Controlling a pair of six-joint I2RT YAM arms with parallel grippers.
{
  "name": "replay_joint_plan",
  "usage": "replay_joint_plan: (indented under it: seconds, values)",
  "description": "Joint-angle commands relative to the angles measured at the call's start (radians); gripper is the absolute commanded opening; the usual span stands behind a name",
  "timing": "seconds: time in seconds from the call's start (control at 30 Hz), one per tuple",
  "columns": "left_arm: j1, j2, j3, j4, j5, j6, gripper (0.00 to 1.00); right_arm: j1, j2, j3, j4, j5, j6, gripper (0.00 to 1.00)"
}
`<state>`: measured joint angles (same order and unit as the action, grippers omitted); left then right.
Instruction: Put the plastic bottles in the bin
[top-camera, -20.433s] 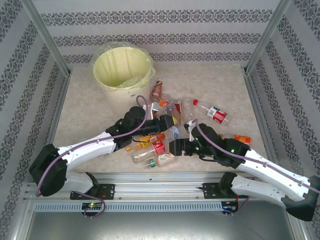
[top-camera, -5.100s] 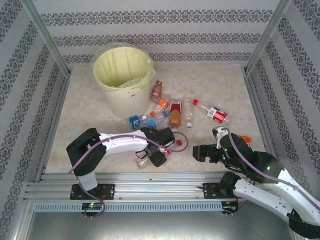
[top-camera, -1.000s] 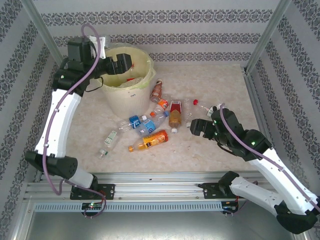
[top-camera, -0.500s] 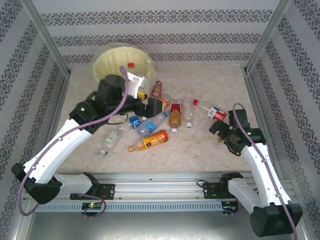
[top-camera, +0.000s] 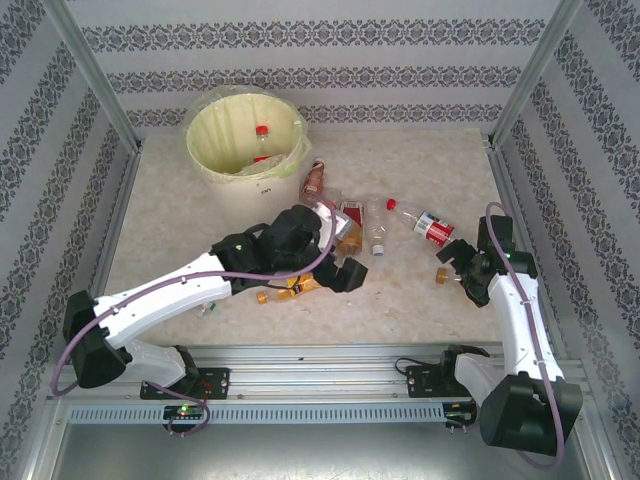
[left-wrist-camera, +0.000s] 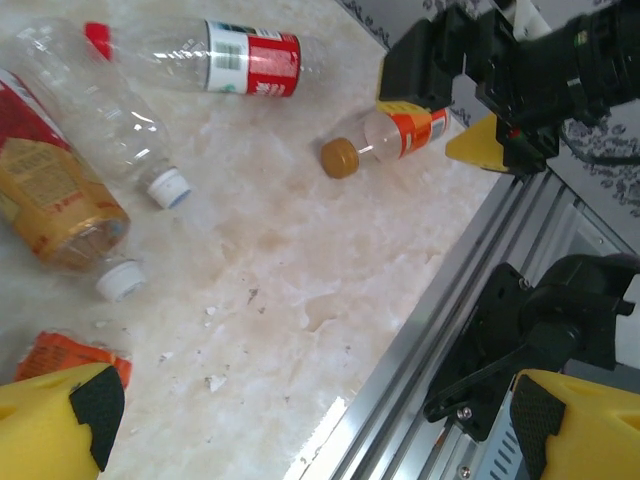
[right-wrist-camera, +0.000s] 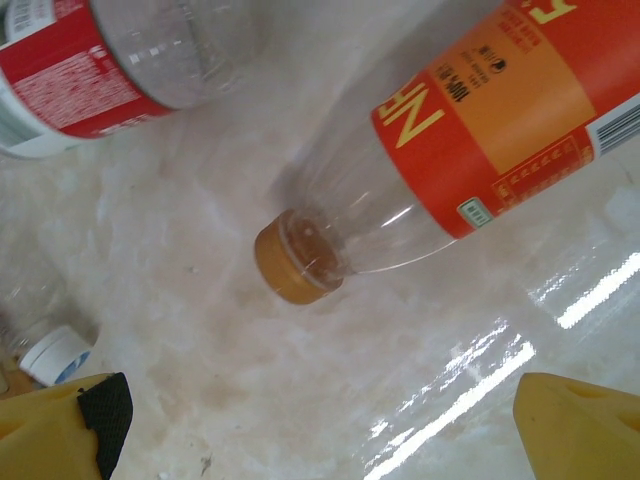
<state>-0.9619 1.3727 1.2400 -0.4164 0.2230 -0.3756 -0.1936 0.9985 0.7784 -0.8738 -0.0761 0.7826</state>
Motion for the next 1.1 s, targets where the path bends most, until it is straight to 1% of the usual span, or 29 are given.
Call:
replay_joint_plan:
  seconds: [0.0, 0.13, 0.37, 0.5, 0.63, 0.9, 1.07]
  values:
    - [-0.031, 0.027, -0.022, 0.086, -0.02, -0.022, 1.0, -0.038, 0.023, -0.031, 0.054, -0.022, 0.016, 0.98]
    - [-0.055, 0.06, -0.037, 0.107, -0.041, -0.03, 1.0, -0.088, 0.059, -0.045, 0.088, -0.038, 0.025, 0.98]
    - [-0.067, 0.079, -0.044, 0.142, -0.045, -0.043, 1.0, -0.134, 0.098, -0.09, 0.156, -0.041, 0.067, 0.98]
    - [-0.067, 0.078, -0.058, 0.158, -0.036, -0.055, 1.0, -0.15, 0.112, -0.122, 0.213, -0.03, 0.092, 0.98]
    - [-0.07, 0.069, -0.075, 0.174, -0.038, -0.067, 1.0, -0.163, 0.16, -0.125, 0.248, -0.019, 0.101, 0.98]
    - [-0.072, 0.066, -0.082, 0.181, -0.034, -0.071, 1.0, -0.176, 0.243, -0.127, 0.304, 0.012, 0.112, 0.93]
    - [-0.072, 0.065, -0.086, 0.179, -0.043, -0.071, 1.0, -0.185, 0.296, -0.127, 0.331, 0.005, 0.091, 0.91]
